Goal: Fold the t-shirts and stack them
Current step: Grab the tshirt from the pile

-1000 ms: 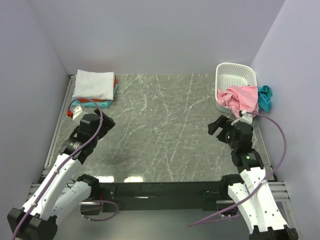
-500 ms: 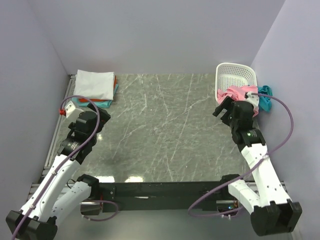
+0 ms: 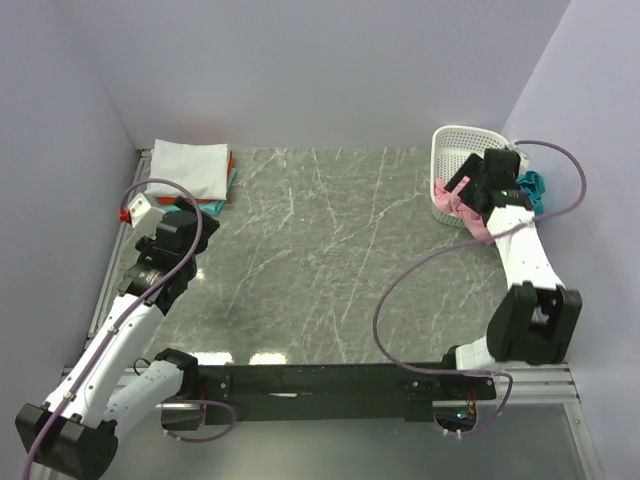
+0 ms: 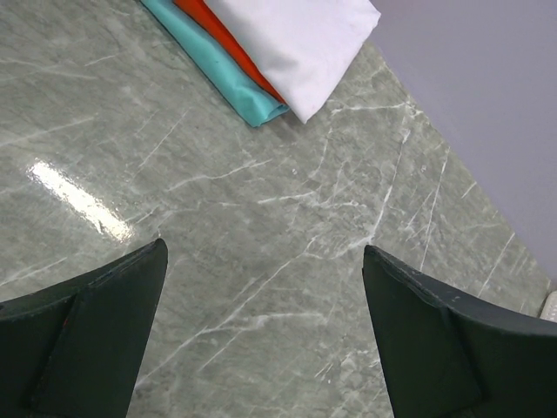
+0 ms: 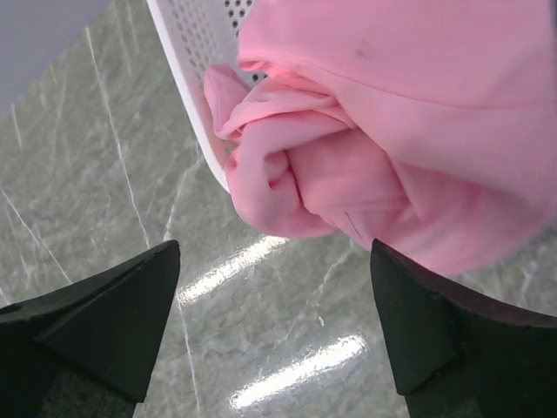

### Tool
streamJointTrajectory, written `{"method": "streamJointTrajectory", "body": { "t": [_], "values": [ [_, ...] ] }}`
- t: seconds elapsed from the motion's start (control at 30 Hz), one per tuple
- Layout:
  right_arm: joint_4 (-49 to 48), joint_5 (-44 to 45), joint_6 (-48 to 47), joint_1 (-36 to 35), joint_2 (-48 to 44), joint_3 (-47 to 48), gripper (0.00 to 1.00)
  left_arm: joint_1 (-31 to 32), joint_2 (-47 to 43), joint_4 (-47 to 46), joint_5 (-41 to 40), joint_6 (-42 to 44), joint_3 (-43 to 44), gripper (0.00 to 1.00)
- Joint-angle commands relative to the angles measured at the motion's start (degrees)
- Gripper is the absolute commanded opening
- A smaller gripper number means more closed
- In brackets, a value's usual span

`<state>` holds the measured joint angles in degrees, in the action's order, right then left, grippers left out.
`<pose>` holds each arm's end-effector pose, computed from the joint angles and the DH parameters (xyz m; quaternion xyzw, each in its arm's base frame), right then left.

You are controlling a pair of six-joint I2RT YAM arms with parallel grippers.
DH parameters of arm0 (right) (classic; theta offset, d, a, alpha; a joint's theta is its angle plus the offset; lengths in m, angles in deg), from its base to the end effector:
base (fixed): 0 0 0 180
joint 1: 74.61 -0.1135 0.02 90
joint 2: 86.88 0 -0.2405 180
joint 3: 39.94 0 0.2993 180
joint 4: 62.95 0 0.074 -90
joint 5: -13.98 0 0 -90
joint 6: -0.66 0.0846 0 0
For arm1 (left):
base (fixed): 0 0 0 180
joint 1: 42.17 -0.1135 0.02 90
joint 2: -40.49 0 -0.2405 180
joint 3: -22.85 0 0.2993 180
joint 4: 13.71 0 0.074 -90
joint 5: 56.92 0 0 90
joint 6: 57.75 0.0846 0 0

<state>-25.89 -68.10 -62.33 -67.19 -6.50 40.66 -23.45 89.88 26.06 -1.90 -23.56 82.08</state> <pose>0.4005 -0.0639 0.2572 0.2936 0.8431 0.0151 0.4504 0.2832 -0.0448 0.2757 -0.4052 0.7350 -0.0820 0.5375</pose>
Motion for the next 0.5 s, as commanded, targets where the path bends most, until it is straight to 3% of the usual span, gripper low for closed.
{"method": "streamJointTrajectory", "body": {
  "t": [0.0, 0.17, 0.23, 0.33, 0.37, 0.47],
  "values": [
    [0.2, -5.0, -2.8, 0.1, 6.9, 5.7, 0.93, -0.4, -2.7, -1.4, -1.5, -0.3, 1.5, 1.0],
    [2.4, -4.6, -3.3, 0.1, 15.6, 14.0, 0.87, -0.4, -6.5, -4.6, -0.8, 0.2, -1.7, 0.99],
    [3.2, -4.1, -3.6, 0.1, 18.8, 16.6, 0.77, -0.4, -7.7, -4.2, -1.3, -0.3, -2.2, 0.99],
    [3.9, -4.5, -4.1, 0.1, 21.3, 18.1, 0.4, -0.4, -8.6, -3.4, -2.5, -1.2, -2.8, 0.99],
    [3.9, -4.1, -4.2, 0.1, 21.7, 18.2, 0.21, -0.4, -8.7, -3.4, -2.6, -1.1, -3.4, 0.99],
    [6.4, -2.7, -4.3, 0.1, 22.9, 20.0, 0.0, -0.4, -8.3, -3.2, -1.1, 0.3, -3.0, 0.99]
  ]
}}
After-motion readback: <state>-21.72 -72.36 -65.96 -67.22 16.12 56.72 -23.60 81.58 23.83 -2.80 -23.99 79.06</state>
